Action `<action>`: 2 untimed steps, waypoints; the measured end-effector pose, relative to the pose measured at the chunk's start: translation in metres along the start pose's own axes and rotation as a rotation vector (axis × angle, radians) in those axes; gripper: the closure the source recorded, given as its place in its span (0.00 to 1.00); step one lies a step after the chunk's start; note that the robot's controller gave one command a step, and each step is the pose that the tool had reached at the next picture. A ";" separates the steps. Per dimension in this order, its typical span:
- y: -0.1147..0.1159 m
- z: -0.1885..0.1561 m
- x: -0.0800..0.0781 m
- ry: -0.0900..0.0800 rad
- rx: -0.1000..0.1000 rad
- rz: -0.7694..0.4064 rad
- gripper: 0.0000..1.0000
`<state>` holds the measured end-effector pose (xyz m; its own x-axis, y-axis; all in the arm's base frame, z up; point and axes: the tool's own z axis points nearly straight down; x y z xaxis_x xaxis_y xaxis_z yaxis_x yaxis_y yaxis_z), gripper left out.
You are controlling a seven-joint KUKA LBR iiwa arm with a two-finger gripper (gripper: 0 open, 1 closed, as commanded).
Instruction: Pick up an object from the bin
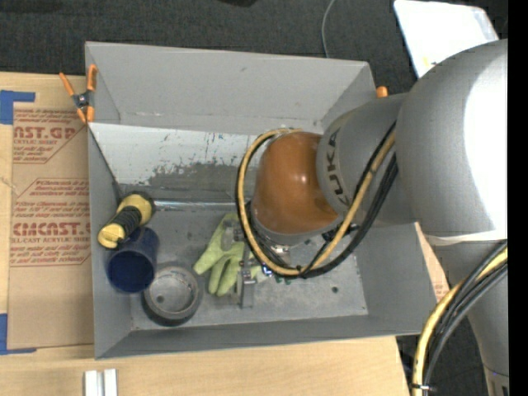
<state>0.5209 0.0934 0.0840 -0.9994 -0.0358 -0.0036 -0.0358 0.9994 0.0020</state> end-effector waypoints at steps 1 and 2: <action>0.015 0.011 -0.020 -0.006 0.002 0.213 1.00; 0.015 0.011 -0.020 -0.006 0.002 0.213 1.00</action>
Offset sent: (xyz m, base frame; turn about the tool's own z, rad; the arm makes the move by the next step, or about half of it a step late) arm 0.0000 0.0000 0.0000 0.0000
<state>0.5402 0.1094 0.0728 -0.9843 0.1762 -0.0096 0.1762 0.9844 0.0016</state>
